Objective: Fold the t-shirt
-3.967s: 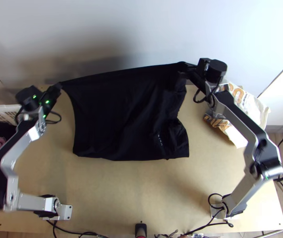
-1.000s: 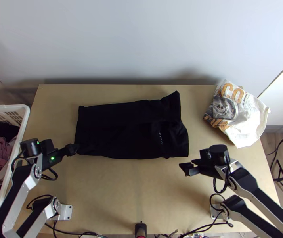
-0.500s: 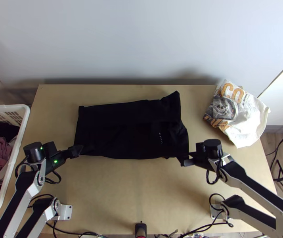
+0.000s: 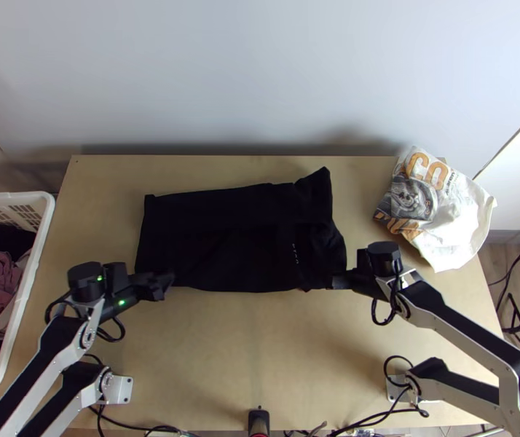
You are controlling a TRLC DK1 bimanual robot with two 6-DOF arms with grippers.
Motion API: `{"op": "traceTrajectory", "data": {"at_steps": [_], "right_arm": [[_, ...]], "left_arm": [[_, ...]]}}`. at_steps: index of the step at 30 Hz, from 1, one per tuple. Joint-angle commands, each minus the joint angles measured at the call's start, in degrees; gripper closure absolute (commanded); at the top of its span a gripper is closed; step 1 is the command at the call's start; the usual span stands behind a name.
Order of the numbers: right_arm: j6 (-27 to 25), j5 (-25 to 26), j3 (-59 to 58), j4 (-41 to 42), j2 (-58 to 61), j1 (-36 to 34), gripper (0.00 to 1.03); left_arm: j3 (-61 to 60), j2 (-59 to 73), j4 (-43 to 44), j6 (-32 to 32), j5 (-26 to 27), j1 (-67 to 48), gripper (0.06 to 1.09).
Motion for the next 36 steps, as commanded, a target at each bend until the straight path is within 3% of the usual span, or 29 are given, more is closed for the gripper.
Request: {"op": "traceTrajectory", "data": {"at_steps": [1,10,12,13,15,16,18,19,24,30,36], "right_arm": [[1.83,-1.22,2.65,-5.24,-0.17,0.76,0.07],[3.41,-3.07,3.62,-8.67,-2.55,1.11,0.07],[3.41,-2.98,3.53,-8.67,-2.81,1.29,0.07],[3.41,-2.98,3.36,-8.67,-2.81,1.29,0.11],[3.50,-2.98,2.92,-8.58,-2.90,1.29,0.23],[3.23,-2.98,2.74,-8.58,-2.99,1.46,0.34],[2.97,-2.72,2.21,-7.26,-2.99,2.17,0.74],[2.88,-2.63,2.04,-6.56,-2.90,1.99,1.00],[2.62,-2.63,1.25,-7.17,-3.08,1.81,1.00],[-0.28,-4.12,6.78,-13.41,-3.60,4.10,1.00],[0.16,-8.25,18.74,-14.47,0.35,-1.09,1.00]], "left_arm": [[-0.21,6.28,2.25,7.04,-4.36,-4.72,0.11],[-0.04,9.88,-1.18,15.74,-4.89,-3.23,0.15],[1.02,12.17,-1.09,16.71,-5.94,-2.87,0.34],[1.89,13.84,-1.26,16.80,-6.30,-2.08,0.52],[3.39,15.24,-1.44,16.80,-6.38,-0.06,1.00],[4.18,15.42,-2.67,16.88,-6.30,1.08,1.04],[5.23,15.33,-4.08,16.88,-6.30,2.93,1.05],[5.50,14.98,-4.60,16.88,-6.21,3.80,1.05],[6.64,14.19,-5.22,14.42,-6.30,7.14,1.05],[10.24,9.88,-10.84,13.02,-4.63,13.91,1.05],[12.44,8.74,-11.90,11.08,-2.25,17.96,1.05]]}}
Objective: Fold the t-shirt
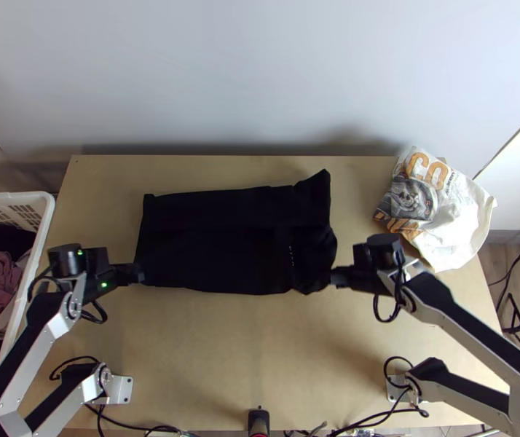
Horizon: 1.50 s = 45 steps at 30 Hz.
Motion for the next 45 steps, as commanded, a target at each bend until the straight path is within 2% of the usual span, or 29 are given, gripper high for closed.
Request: {"op": "traceTrajectory", "data": {"at_steps": [1,6,12,19,24,35,40,45], "right_arm": [[-0.39,-3.25,12.63,-1.92,4.69,-4.50,1.00],[0.05,-3.51,22.21,-1.92,12.51,-9.42,1.00],[1.81,-3.43,27.31,-0.78,19.28,-13.03,1.00],[4.62,-2.11,30.30,1.59,22.79,-14.35,1.00],[5.85,-1.32,30.56,4.49,24.46,-14.26,1.00],[7.61,-0.35,31.88,7.22,30.09,-12.94,1.00],[8.13,-0.26,32.32,8.80,31.85,-14.52,1.00],[7.87,-0.17,32.76,9.85,32.37,-17.69,1.00]], "left_arm": [[2.91,-1.12,-1.25,-2.36,1.77,4.95,1.05],[5.11,2.13,0.16,-3.33,1.77,5.30,1.05],[11.00,10.66,1.03,-4.91,1.77,7.50,1.05],[22.60,25.51,-1.08,-9.22,1.68,12.60,1.05],[27.26,28.77,-1.25,-10.98,1.77,13.04,1.05],[33.32,31.40,1.30,-24.69,1.59,2.58,1.05],[33.50,35.27,3.85,-25.83,-3.33,-5.51,1.05],[33.59,40.10,5.43,-26.53,-7.72,-7.35,1.05]]}}
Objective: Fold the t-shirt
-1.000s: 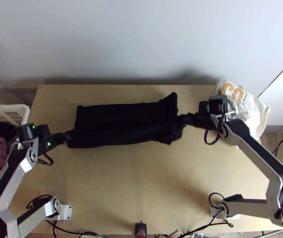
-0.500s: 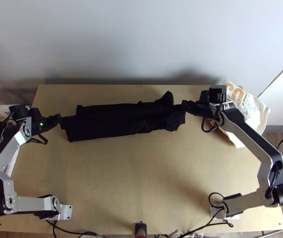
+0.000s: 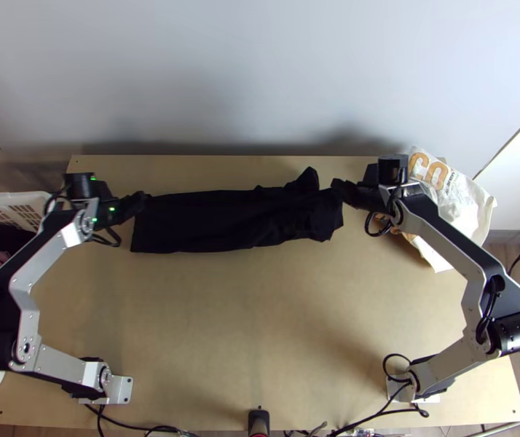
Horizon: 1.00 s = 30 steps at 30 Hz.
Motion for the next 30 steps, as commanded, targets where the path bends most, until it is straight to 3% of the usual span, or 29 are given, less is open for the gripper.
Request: {"op": "traceTrajectory", "data": {"at_steps": [1,6,15,16,17,19,24,27,30], "right_arm": [[-0.02,0.26,0.76,1.75,1.66,-3.46,1.00],[-0.20,0.35,2.17,2.98,5.97,-5.83,1.00],[-4.06,2.90,4.63,1.66,18.54,-2.23,1.00],[-4.41,2.81,4.63,1.48,18.89,-1.70,0.94],[-4.59,2.81,4.54,1.04,19.24,-1.35,0.71],[-3.45,2.81,4.27,-0.10,19.24,-0.91,0.02],[-3.71,2.55,4.01,-5.46,17.22,0.14,0.04],[-6.00,2.37,2.25,-9.77,13.00,1.99,0.04],[-6.35,2.37,-1.09,-9.77,6.67,3.22,0.04]], "left_arm": [[0.63,5.92,2.35,-1.83,-4.86,-4.62,1.05],[1.33,8.03,3.32,-1.83,-6.27,-3.65,1.05],[4.58,13.04,2.52,-2.98,-7.59,-1.19,1.05],[4.58,12.95,2.08,-2.89,-7.59,-0.93,1.05],[4.58,12.78,1.56,-2.80,-7.59,-0.84,1.04],[4.58,12.34,-0.29,-2.63,-7.41,-0.49,0.93],[3.61,8.91,-4.51,-2.19,-6.27,1.27,0.28],[2.91,4.52,-7.41,-2.19,-4.51,2.76,0.14],[0.98,-1.02,-8.37,-2.54,-1.70,4.08,0.13]]}}
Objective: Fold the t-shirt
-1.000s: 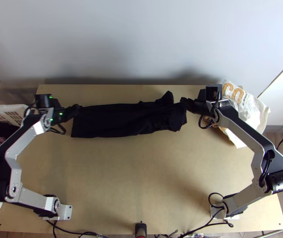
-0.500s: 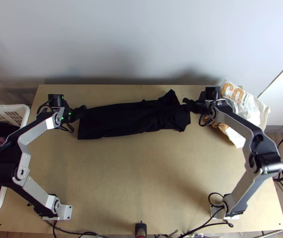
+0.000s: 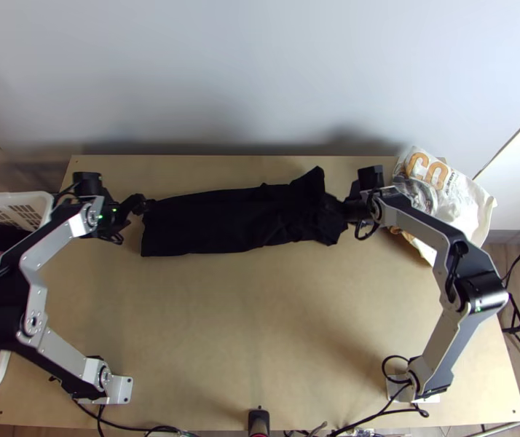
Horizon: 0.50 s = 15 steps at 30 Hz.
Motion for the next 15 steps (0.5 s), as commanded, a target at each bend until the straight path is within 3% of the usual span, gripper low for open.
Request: {"op": "traceTrajectory", "data": {"at_steps": [1,11,15], "right_arm": [[-1.52,-0.25,-5.00,-3.98,-10.37,3.07,0.04],[-1.08,-0.16,-10.45,-3.36,-29.53,1.66,0.04],[1.03,-0.25,-10.19,-4.33,-36.56,1.31,0.04]], "left_arm": [[-3.36,-9.93,-3.59,-0.42,4.67,2.92,0.13],[-13.46,-19.68,-3.15,-0.42,10.29,4.24,0.13],[-19.26,-21.35,2.83,-0.68,11.61,3.28,0.13]]}}
